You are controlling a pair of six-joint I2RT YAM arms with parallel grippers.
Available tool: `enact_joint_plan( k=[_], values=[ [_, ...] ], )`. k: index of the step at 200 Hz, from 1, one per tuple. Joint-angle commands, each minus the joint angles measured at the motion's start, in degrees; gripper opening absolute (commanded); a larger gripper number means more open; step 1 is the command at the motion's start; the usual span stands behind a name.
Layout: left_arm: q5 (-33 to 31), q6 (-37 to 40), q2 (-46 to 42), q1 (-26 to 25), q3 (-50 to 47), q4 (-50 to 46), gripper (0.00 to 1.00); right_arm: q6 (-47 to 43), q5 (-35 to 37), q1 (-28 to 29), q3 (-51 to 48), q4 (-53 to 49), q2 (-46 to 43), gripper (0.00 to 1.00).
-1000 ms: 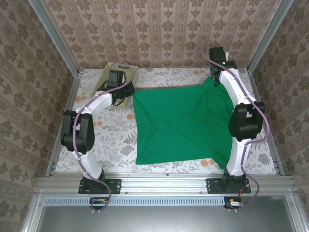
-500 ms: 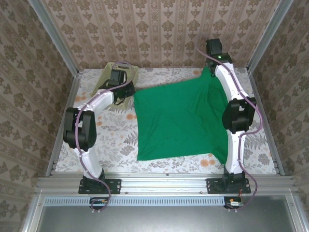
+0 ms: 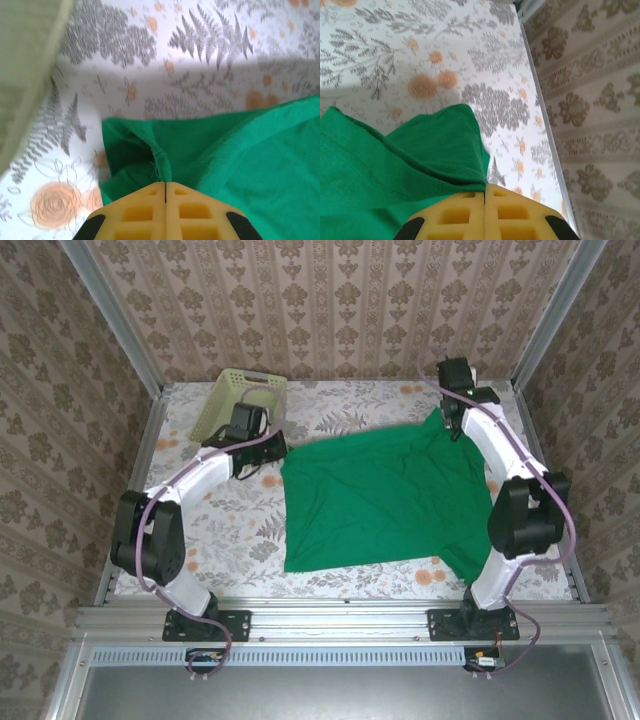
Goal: Fold the inside-out t-shirt
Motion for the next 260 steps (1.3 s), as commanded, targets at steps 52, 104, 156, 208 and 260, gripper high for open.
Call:
enact_joint_plan(
  k=[52, 104, 156, 208, 260],
  values=[
    [1.5, -0.3, -6.4, -2.0, -16.4, 7.0, 0.00, 19.0, -5.1, 0.1, -23.0, -6.1, -11.8, 0.00],
    [1.2, -1.4, -9.7, -5.4, -23.1, 9.4, 0.00, 22.5, -3.6, -0.4, -32.6, -4.6, -17.8, 0.00],
    [0.6, -3.6, -11.3, -6.4, -27.0, 10.5, 0.05, 24.4, -4.4, -2.1, -34.9, -3.6, -17.9, 0.09],
    [-6.0, 0.2, -18.5, -6.6, -19.1, 1.0, 0.40, 22.0, -8.5, -2.2, -28.7, -4.5, -20.1, 0.63],
    [-1.5, 0.3, -4.7, -6.7, -5.4, 3.5, 0.46, 23.3, -22.7, -4.7, -18.3, 0.9, -10.1, 0.67]
  ],
)
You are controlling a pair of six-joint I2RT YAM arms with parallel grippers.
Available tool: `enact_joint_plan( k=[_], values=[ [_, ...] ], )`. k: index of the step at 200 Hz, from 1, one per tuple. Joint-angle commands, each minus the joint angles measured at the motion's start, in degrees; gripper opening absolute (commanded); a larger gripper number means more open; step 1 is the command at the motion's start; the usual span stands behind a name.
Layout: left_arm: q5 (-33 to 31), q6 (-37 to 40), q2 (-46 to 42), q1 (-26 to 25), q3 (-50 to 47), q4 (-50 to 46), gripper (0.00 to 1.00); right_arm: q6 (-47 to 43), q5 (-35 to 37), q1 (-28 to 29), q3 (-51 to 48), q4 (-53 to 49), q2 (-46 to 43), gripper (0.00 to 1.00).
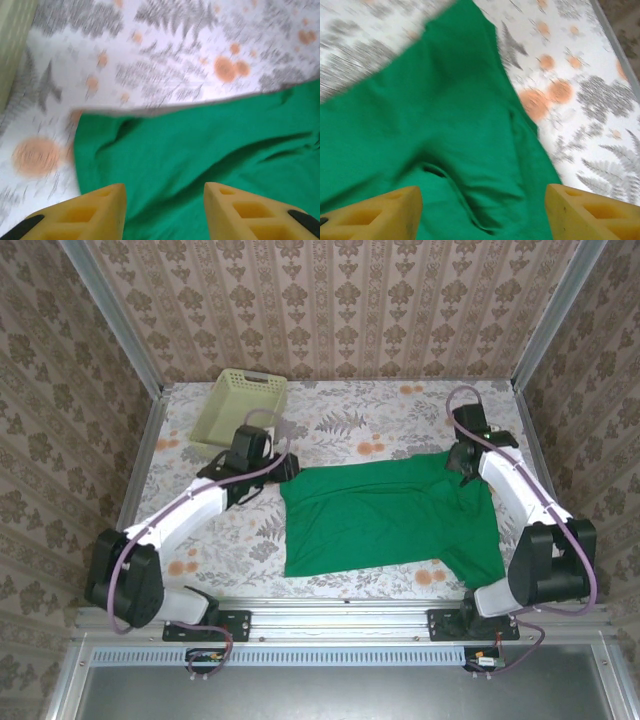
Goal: Fold the inside-out t-shirt
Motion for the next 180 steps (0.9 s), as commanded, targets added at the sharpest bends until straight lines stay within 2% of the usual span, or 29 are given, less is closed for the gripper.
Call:
enact_joint_plan(
  k=[1, 27, 52, 91, 132, 180],
  values=[
    [1.9, 0.5, 7.5, -0.2, 4.1, 0.3, 0.45, 1.5, -9.8, -2.2, 3.7, 3.6, 5.9, 0.67],
    [2.0, -1.3, 16.0, 0.1, 7.3, 2.8, 0.46, 3.8, -18.3, -5.0, 7.9, 6.2, 14.5, 0.68],
    [1.6, -2.9, 22.1, 1.2, 8.0, 4.1, 0.46, 4.8, -20.6, -7.2, 11.8, 6.5, 22.6, 0.67],
    [-1.1, -4.1, 25.9, 2.8, 6.2, 4.3, 0.47, 6.8, -20.7, -12.7, 13.7, 6.8, 30.1, 0.65],
    [-6.1, -5.5, 26.6, 2.5, 4.6, 3.1, 0.51, 10.1, -17.4, -15.9, 11.2, 9.1, 31.0, 0.63],
    [-5.4, -2.3, 33.9, 2.5, 16.2, 1.7, 0.54, 9.5, -19.9, -15.5, 19.9, 8.8, 36.4, 0.61]
  ],
)
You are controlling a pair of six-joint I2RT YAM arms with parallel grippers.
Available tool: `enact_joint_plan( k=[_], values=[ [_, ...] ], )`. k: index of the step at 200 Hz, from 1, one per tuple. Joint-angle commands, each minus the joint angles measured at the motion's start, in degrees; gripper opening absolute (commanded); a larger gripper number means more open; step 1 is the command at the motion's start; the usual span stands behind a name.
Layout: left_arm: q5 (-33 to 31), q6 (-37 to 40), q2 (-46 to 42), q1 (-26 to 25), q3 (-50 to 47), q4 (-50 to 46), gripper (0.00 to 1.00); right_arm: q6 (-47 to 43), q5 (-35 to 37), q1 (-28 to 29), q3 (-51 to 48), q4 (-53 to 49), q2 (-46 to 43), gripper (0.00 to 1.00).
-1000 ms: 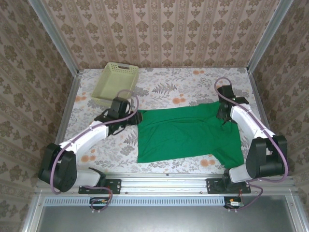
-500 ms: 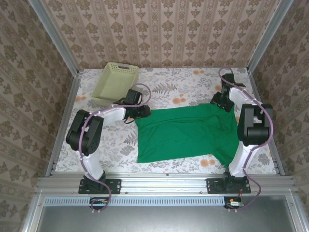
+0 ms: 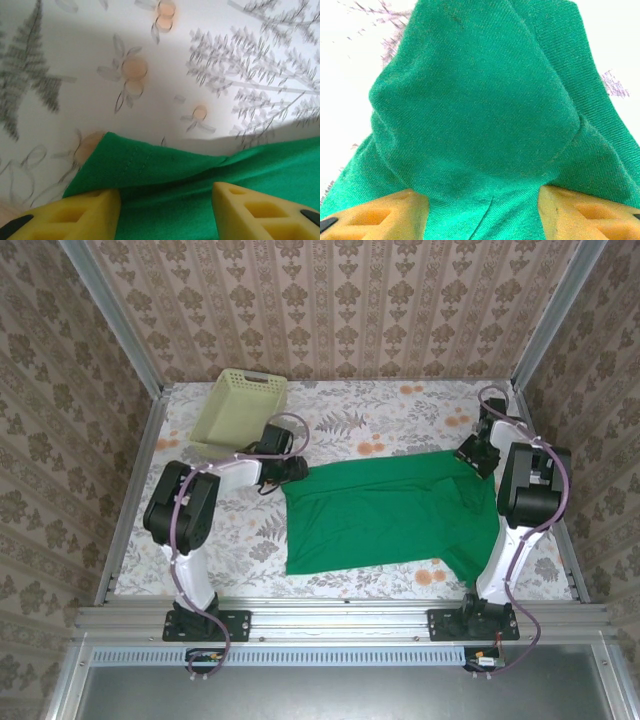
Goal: Fold the inside-out t-shirt
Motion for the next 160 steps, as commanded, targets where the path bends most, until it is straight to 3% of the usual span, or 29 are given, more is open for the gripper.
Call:
enact_joint_plan(
  k=[1, 63, 96, 123, 160],
  values=[
    [-2.7, 2.0, 5.2, 0.3, 6.4, -2.6, 0.54, 0.7, -0.3, 0.0, 5.4, 0.7, 4.2, 0.61],
    [-7.5, 6.4, 17.2, 3.2, 28.4, -9.9, 0.54, 1.3, -0.1, 0.0, 22.5, -3.6, 14.2, 0.61],
    [-9.2, 9.8, 18.1, 3.3, 39.6, -16.3, 0.56, -0.6, -0.7, 0.1, 29.7, -7.3, 14.2, 0.63],
    [-8.0, 10.7, 12.3, 0.5, 42.5, -20.5, 0.60, -2.8, 0.6, 0.3, 27.9, -11.9, 7.4, 0.74],
    [-6.5, 8.5, -0.7, -6.0, 31.4, -21.6, 0.64, -3.0, 0.1, 0.7, 8.4, -7.7, -10.3, 0.79]
  ],
)
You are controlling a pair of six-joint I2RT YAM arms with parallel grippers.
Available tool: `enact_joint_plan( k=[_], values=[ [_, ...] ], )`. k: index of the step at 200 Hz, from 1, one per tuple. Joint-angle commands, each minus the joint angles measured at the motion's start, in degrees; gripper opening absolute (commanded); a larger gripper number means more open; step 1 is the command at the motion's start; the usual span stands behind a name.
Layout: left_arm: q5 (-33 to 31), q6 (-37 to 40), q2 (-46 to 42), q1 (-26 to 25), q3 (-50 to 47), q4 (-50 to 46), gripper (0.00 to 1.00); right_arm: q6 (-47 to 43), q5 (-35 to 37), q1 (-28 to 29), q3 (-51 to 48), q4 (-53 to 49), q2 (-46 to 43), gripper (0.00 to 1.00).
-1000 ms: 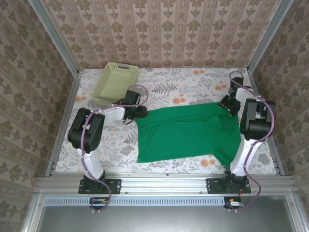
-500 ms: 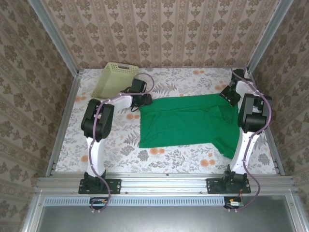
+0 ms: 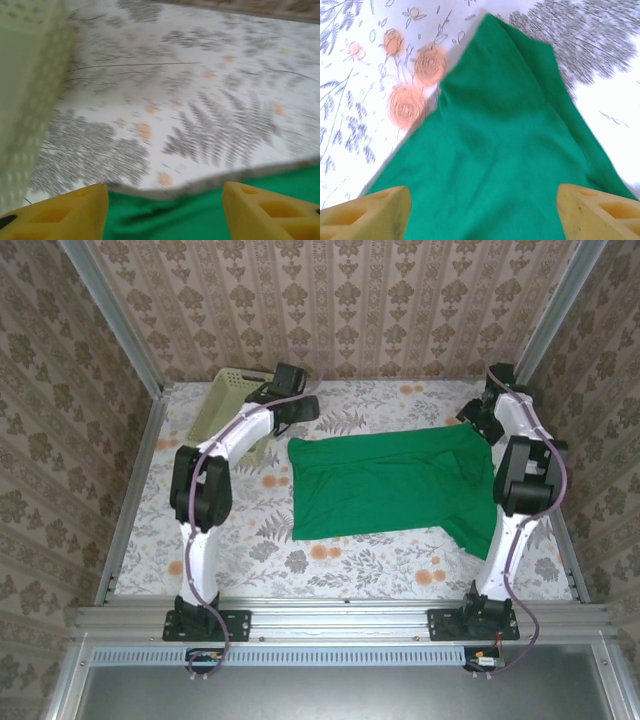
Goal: Fold the inside-out t-shirt
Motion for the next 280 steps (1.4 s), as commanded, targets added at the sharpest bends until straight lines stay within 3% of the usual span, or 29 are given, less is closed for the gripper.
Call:
enact_joint_plan(
  k=[1, 56, 94, 121, 169, 200, 228, 258, 280],
  values=[
    [1.4, -0.4, -10.0, -4.2, -6.9, -3.7, 0.64, -1.0, 0.1, 0.6, -9.8, -1.2, -13.4, 0.79],
    [-4.4, -6.0, -31.7, -16.9, -36.9, -6.8, 0.66, 0.0, 2.2, 2.7, -38.8, -3.1, -42.9, 0.80],
    [-6.2, -12.3, -40.5, -23.5, -53.1, -7.7, 0.69, 0.3, 4.8, 2.8, -50.3, -8.9, -58.5, 0.81],
    [-3.2, -15.9, -41.8, -23.5, -62.5, 1.4, 0.69, 2.3, 5.1, 4.7, -56.3, -9.3, -63.9, 0.81],
    [-0.7, -14.7, -38.0, -21.1, -67.1, 14.8, 0.65, 7.1, 7.2, 6.5, -58.4, -8.4, -62.0, 0.83],
    [-0.4, -14.6, -34.7, -19.8, -66.7, 16.2, 0.51, 9.6, 10.8, 5.9, -61.6, -7.0, -61.8, 0.83],
    [-0.2, -14.2, -33.5, -18.1, -67.0, 16.6, 0.29, 11.8, 12.4, 5.7, -63.0, -6.1, -60.2, 0.83],
    [-1.4, -13.1, -35.9, -15.7, -68.0, 15.9, 0.08, 12.5, 11.8, 6.2, -63.6, -4.3, -57.3, 0.81],
    [0.2, -12.2, -39.0, -12.0, -69.8, 16.4, 0.00, 14.0, 11.7, 9.3, -63.3, -4.2, -55.7, 0.81]
  ],
)
